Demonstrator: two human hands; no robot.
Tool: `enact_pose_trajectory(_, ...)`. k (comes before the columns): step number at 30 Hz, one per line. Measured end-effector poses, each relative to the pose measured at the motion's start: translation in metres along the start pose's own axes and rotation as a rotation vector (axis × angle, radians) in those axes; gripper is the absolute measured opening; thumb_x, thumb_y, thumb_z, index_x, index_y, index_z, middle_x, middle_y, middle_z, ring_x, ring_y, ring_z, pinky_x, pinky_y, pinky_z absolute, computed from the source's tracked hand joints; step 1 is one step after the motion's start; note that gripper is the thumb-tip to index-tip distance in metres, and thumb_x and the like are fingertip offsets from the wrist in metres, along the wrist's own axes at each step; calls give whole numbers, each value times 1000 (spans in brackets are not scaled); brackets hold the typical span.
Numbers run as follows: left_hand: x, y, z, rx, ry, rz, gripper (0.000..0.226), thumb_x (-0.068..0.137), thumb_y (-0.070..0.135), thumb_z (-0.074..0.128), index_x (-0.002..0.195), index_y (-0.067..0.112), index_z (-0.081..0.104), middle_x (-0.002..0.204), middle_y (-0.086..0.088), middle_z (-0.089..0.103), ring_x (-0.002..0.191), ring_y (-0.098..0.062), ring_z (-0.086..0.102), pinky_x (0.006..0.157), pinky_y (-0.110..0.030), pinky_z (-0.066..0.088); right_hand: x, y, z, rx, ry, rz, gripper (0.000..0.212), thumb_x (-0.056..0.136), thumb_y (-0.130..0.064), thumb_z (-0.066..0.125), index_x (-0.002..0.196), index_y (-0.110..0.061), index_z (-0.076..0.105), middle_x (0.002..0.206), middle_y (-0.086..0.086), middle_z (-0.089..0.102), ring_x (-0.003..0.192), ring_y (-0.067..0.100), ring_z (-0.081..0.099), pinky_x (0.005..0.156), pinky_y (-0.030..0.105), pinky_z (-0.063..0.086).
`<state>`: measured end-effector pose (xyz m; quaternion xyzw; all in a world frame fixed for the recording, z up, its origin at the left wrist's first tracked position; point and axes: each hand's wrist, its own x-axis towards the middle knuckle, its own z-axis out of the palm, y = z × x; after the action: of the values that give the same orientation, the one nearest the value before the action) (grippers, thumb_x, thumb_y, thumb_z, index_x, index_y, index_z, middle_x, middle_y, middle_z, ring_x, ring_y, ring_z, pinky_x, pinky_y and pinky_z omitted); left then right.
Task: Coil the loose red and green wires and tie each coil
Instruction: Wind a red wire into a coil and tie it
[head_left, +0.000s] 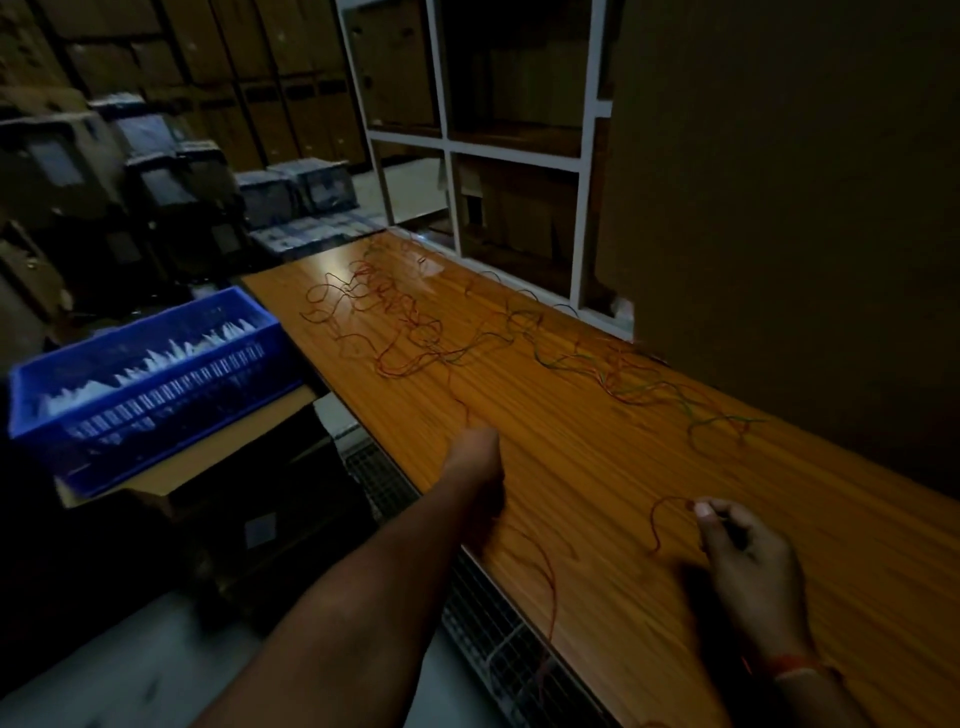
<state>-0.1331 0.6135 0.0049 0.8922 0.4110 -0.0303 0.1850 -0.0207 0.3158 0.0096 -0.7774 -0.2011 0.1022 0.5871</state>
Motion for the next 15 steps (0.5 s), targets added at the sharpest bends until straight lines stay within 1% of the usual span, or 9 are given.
enact_pose_trajectory(2, -10, 5, 1, -58, 48, -38, 8, 91, 12, 64, 94, 6, 68, 102, -16, 70, 97, -31, 69, 75, -36, 54, -2, -1, -2, 26, 5, -11, 14, 101, -24, 60, 93, -33, 67, 95, -17, 65, 93, 10, 60, 86, 37, 45)
enact_pose_trajectory(3, -16, 8, 2, -85, 75, -58, 8, 90, 13, 63, 85, 8, 67, 91, -14, 69, 89, -30, 69, 71, -36, 54, -4, -3, -3, 44, 5, -10, 14, 101, -23, 60, 93, -33, 67, 96, -17, 65, 92, 8, 60, 86, 37, 45)
enact_pose_trajectory(4, -24, 11, 2, -127, 112, -72, 15, 89, 12, 62, 74, 10, 62, 78, -11, 63, 76, -28, 66, 64, -35, 51, -5, -3, -3, 58, 6, -2, 14, 101, -24, 60, 94, -33, 67, 96, -16, 66, 92, 8, 60, 87, 38, 46)
enact_pose_trajectory(6, -46, 17, 6, -256, 177, -75, 29, 88, 11, 60, 61, 13, 49, 63, -9, 50, 57, -23, 51, 53, -32, 39, -8, -1, -7, 53, -14, -1, 10, 100, -26, 61, 96, -31, 69, 97, -8, 69, 94, 16, 63, 88, 43, 50)
enact_pose_trajectory(8, -73, 24, 9, -361, 214, -62, 33, 88, 16, 60, 57, 9, 54, 58, -12, 54, 51, -21, 50, 48, -31, 37, -11, 3, -12, 51, -45, 4, 10, 100, -27, 61, 96, -30, 70, 99, -4, 70, 97, 22, 64, 90, 45, 52)
enact_pose_trajectory(9, -85, 28, 13, -399, 202, -59, 32, 88, 20, 61, 59, 6, 63, 60, -11, 63, 52, -20, 57, 48, -32, 43, -13, 7, -14, 71, -53, 15, 11, 100, -27, 62, 94, -28, 71, 99, -2, 71, 97, 24, 64, 90, 45, 52)
enact_pose_trajectory(11, -109, 37, 20, -522, 126, -50, 28, 89, 23, 64, 69, 7, 73, 66, -3, 73, 59, -14, 68, 58, -33, 56, -15, 14, -19, 106, -64, 39, 13, 100, -27, 63, 91, -25, 71, 97, 0, 72, 97, 28, 66, 89, 47, 53)
enact_pose_trajectory(13, -134, 50, 27, -657, 51, -40, 24, 92, 22, 68, 74, 8, 75, 70, -2, 76, 68, -13, 74, 70, -36, 62, -22, 18, -27, 137, -94, 73, 12, 99, -29, 63, 92, -26, 72, 97, 1, 72, 95, 28, 67, 88, 51, 55)
enact_pose_trajectory(15, -158, 62, 33, -723, 25, -47, 22, 93, 22, 71, 80, 5, 76, 75, -6, 77, 74, -16, 76, 75, -39, 64, -32, 19, -36, 159, -127, 83, 12, 100, -30, 62, 93, -29, 72, 96, 2, 72, 91, 28, 66, 83, 49, 54)
